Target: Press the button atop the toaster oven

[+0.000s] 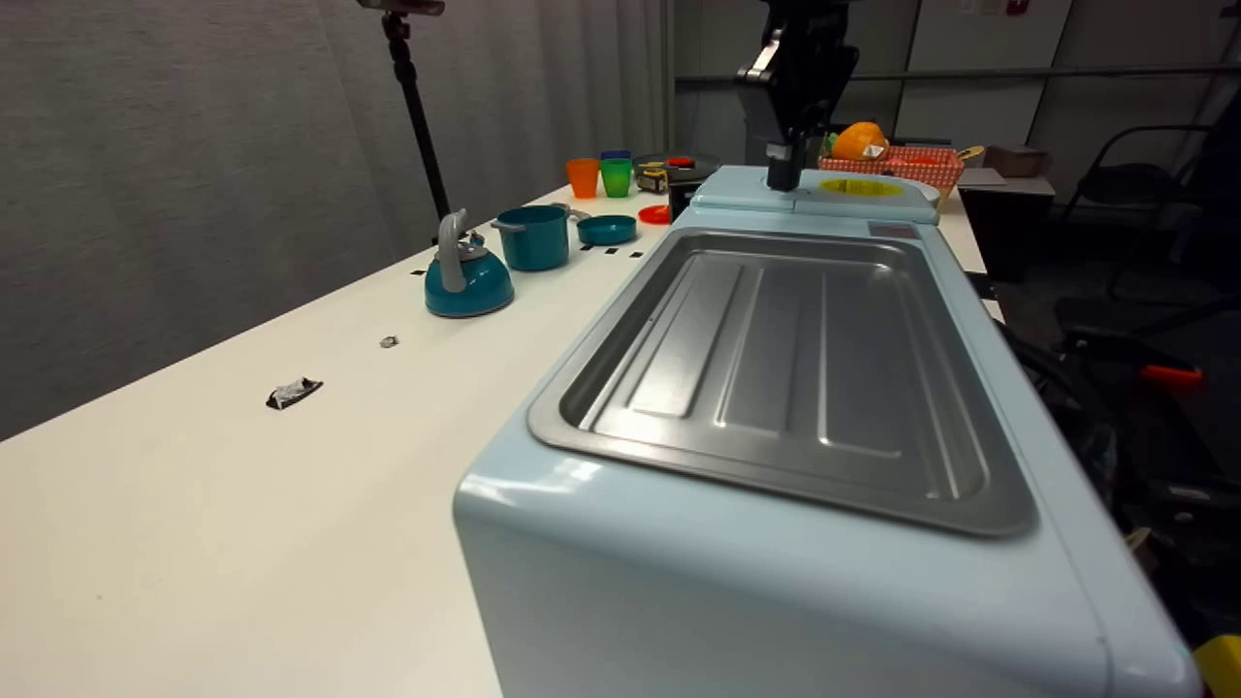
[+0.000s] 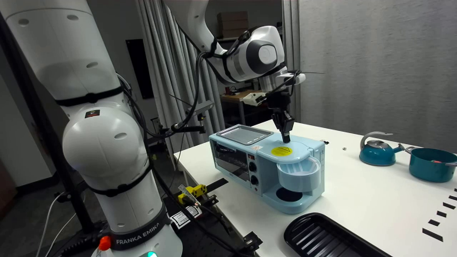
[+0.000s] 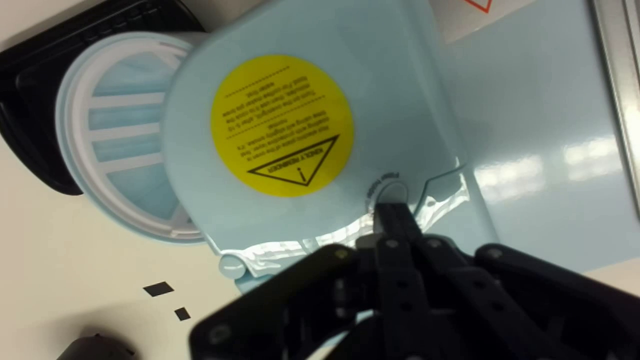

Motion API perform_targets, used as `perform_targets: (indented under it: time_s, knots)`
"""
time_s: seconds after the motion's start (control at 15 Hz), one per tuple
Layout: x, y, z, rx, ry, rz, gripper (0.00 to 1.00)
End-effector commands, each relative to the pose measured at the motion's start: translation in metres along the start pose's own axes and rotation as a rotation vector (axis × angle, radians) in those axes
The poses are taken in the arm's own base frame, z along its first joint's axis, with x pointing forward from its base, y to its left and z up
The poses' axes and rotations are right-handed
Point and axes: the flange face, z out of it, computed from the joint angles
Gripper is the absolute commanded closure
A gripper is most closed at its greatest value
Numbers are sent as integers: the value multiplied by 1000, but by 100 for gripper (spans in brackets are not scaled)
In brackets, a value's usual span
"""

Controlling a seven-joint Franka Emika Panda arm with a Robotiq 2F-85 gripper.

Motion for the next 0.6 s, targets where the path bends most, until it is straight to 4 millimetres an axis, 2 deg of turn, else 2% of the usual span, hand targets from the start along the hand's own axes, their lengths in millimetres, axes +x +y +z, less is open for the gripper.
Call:
perform_targets:
  time_s: [0.0,0.53]
  knots:
    - [-7,7,17,-31,-19,-10,100]
    - [-7,2,-9,-23,23,-36,100]
